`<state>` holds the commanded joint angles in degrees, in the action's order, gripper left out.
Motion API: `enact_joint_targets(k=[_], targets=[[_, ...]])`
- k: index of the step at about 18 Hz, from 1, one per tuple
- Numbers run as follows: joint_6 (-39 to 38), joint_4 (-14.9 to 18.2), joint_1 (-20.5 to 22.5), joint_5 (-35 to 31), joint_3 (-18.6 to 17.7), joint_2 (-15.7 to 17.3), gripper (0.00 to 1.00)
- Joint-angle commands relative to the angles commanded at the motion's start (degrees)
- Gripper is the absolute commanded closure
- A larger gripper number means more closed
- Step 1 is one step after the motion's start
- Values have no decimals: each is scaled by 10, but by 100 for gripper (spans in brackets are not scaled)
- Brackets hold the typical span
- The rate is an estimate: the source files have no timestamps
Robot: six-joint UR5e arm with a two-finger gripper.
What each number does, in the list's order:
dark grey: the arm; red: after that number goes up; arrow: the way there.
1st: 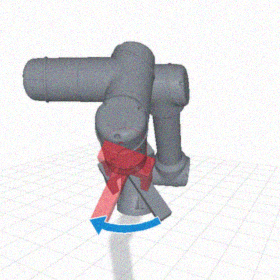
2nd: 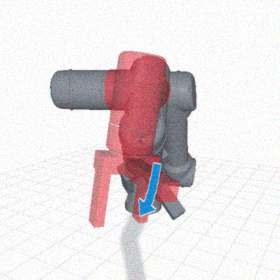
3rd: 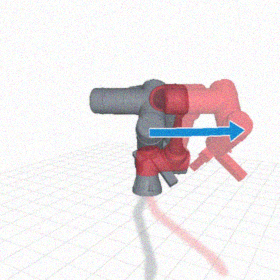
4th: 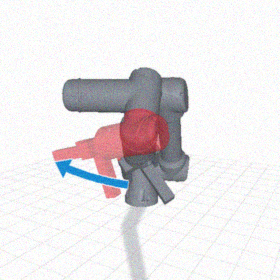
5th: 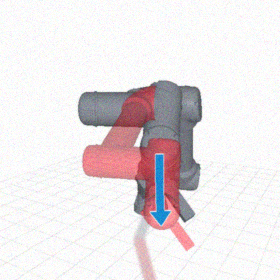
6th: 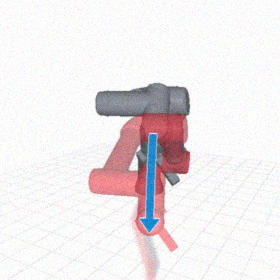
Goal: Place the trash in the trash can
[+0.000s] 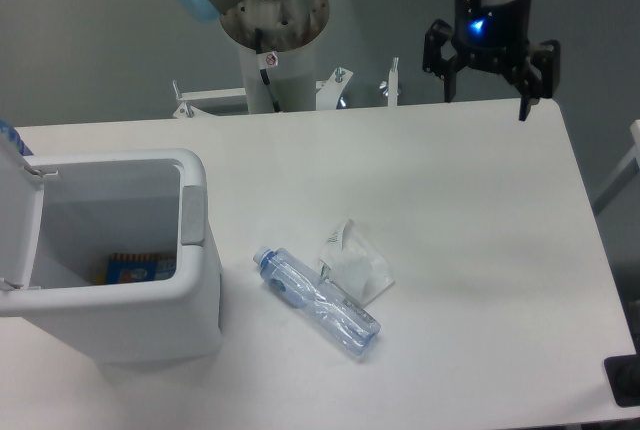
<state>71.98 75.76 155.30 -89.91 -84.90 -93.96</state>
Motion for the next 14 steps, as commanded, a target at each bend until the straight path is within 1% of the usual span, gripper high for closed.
enact_joint_targets(k=[6, 9, 11, 14], targets=[[-1, -1, 0, 0, 0, -1, 0], [-3, -12, -1, 0, -4, 0, 0], [-4, -14, -2, 0, -5, -2, 0], [-25, -14, -2, 1, -9, -4, 0]])
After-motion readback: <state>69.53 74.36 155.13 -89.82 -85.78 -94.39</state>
